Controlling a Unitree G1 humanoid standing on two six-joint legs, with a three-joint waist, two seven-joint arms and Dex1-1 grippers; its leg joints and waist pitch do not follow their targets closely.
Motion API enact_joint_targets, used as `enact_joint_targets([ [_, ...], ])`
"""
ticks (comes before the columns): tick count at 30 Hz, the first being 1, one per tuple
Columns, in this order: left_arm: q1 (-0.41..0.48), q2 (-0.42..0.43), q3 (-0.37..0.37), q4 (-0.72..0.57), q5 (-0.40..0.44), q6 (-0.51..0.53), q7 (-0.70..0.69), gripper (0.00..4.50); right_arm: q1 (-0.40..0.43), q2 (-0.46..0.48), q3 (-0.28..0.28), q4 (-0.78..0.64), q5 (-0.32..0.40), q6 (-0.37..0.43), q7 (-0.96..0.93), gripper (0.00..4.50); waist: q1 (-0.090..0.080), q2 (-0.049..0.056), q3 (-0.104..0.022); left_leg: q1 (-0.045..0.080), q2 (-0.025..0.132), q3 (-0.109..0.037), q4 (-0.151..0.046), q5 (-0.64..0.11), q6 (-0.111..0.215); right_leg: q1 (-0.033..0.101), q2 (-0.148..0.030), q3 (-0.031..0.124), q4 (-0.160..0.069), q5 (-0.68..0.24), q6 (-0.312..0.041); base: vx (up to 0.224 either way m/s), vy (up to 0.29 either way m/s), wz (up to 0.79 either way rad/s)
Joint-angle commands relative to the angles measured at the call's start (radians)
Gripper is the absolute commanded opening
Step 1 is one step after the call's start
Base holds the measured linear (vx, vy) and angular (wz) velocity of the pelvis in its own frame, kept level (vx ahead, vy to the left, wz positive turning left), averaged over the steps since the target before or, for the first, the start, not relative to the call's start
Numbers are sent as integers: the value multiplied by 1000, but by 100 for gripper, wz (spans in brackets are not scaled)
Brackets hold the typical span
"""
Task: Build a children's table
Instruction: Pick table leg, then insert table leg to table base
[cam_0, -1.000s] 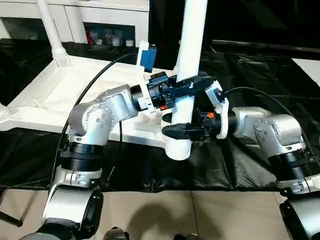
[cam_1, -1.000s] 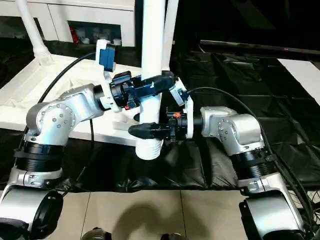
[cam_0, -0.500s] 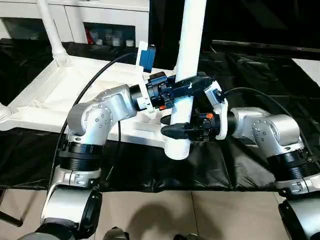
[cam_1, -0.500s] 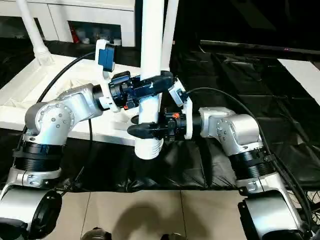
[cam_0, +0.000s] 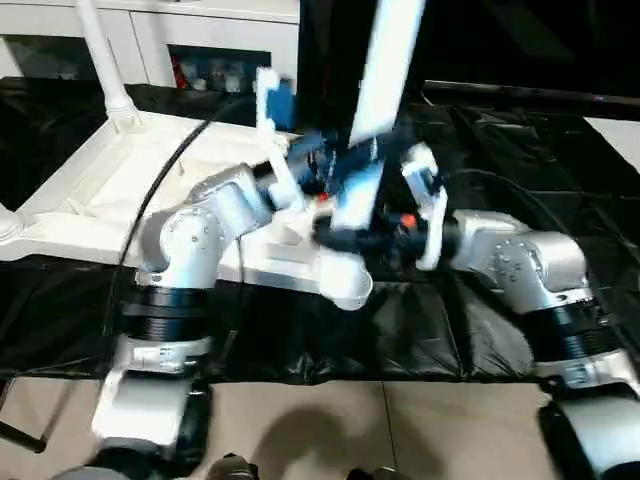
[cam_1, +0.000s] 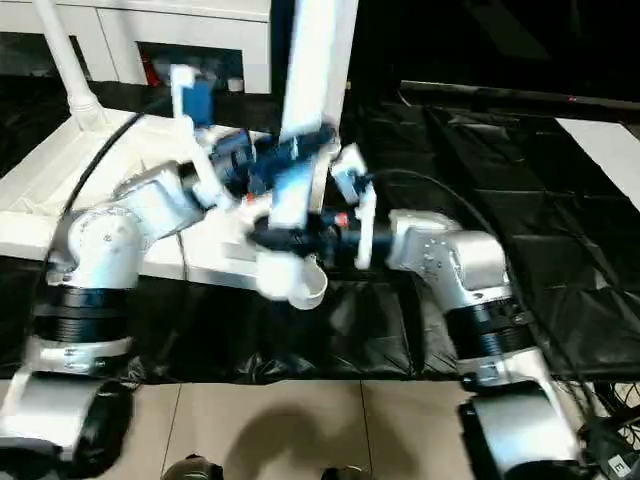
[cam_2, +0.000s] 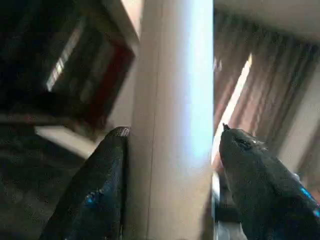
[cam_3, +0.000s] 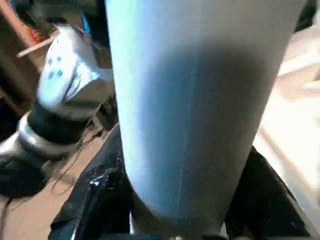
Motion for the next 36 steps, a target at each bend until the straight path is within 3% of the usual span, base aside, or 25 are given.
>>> enact_joint_targets([
  [1,-41,0,54,18,-5,-72,62,297,14,3,-43,8,-16,-43,-67,191,1,-1,-97,16,20,-1,-65,-176,-11,66,-64,46,-67,-287,-168,0,0,0],
  [2,-43,7,56,23,7,-87,65,297,18,6,-46,9,-26,-57,-84,191,1,0,-95,17,20,-2,-67,-178,-9,64,-64,46,-69,-296,-158,0,0,0],
  [3,-36,66,8,55,111,-130,64,297,28,12,-49,29,-82,-111,-169,191,-2,-6,-95,17,19,0,-67,-179,-8,65,-62,45,-69,-303,-153,0,0,0],
  [4,-21,128,-64,83,225,-178,51,297,36,15,-53,49,-132,-160,-244,191,-2,-4,-93,15,20,-6,-72,-168,-15,61,-62,46,-70,-328,-116,0,0,0],
  [6,4,199,-157,105,339,-229,3,297,42,17,-58,74,-183,-201,-325,191,-9,-1,-93,20,16,-4,-73,-169,-30,57,-60,47,-76,-375,-67,0,0,0],
  [7,39,274,-259,136,439,-289,-70,297,61,16,-64,79,-226,-237,-387,191,-9,4,-95,22,17,-4,-74,-158,-39,57,-63,49,-73,-364,-70,0,0,0],
  [8,39,274,-259,136,439,-289,-70,297,61,16,-64,79,-226,-237,-387,191,-9,5,-95,21,18,-4,-74,-154,-39,56,-62,50,-73,-354,-69,0,0,0],
  [13,88,405,-485,281,618,-457,-277,297,114,20,-79,71,-276,-272,-505,190,-4,15,-99,23,18,-1,-77,-150,-41,57,-62,54,-56,-231,-136,0,0,0],
  [18,77,427,-547,359,662,-498,-356,297,128,26,-84,71,-283,-285,-526,190,-8,12,-95,23,19,0,-79,-206,-49,59,-66,56,-60,-264,-158,0,0,0],
  [19,66,428,-560,391,685,-523,-362,297,132,27,-85,70,-285,-289,-531,190,-7,29,-94,27,20,-2,-79,-229,-56,57,-69,56,-59,-283,-161,0,0,0],
  [20,56,428,-568,417,703,-542,-362,297,133,28,-86,70,-286,-292,-534,190,-12,19,-91,28,19,-1,-79,-257,-57,56,-66,55,-68,-315,-151,0,0,0],
  [21,34,426,-581,480,750,-575,-351,297,139,33,-89,61,-290,-293,-540,190,-11,18,-92,28,17,-1,-79,-260,-57,58,-66,55,-68,-326,-148,0,0,0],
  [24,20,426,-588,518,777,-595,-335,297,143,34,-88,55,-292,-293,-540,190,-9,16,-91,30,18,-4,-79,-273,-55,56,-69,54,-75,-374,-128,0,0,0],
  [26,13,427,-593,534,788,-603,-326,297,144,35,-89,51,-291,-291,-540,190,-9,17,-92,29,20,-4,-79,-266,-54,55,-68,54,-71,-352,-144,0,0,0],
  [27,3,427,-597,561,794,-614,-327,270,147,37,-88,46,-291,-291,-542,190,-8,17,-93,29,20,-5,-79,-264,-54,56,-69,54,-68,-342,-148,0,0,0],
  [28,-16,428,-605,603,806,-633,-327,270,152,39,-87,40,-291,-292,-545,190,-10,26,-93,29,18,-4,-79,-265,-52,55,-64,54,-70,-317,-153,0,0,0],
  [30,-23,428,-606,619,806,-641,-334,270,153,39,-86,39,-292,-294,-547,190,-9,23,-96,28,19,-5,-79,-253,-53,58,-65,55,-62,-281,-166,0,0,0],
  [32,-28,433,-610,632,801,-646,-366,234,153,41,-85,41,-290,-295,-549,190,-8,23,-95,29,21,-4,-78,-254,-53,58,-67,56,-59,-264,-184,0,0,0],
  [33,-31,433,-610,641,800,-645,-382,227,153,40,-82,44,-291,-297,-549,190,-8,20,-95,29,19,-3,-78,-256,-49,58,-67,56,-62,-272,-186,0,0,0],
  [36,-38,435,-612,660,806,-651,-395,210,153,41,-79,48,-292,-301,-548,190,-7,22,-95,29,20,-4,-78,-255,-50,60,-69,57,-60,-275,-189,0,0,0],
])
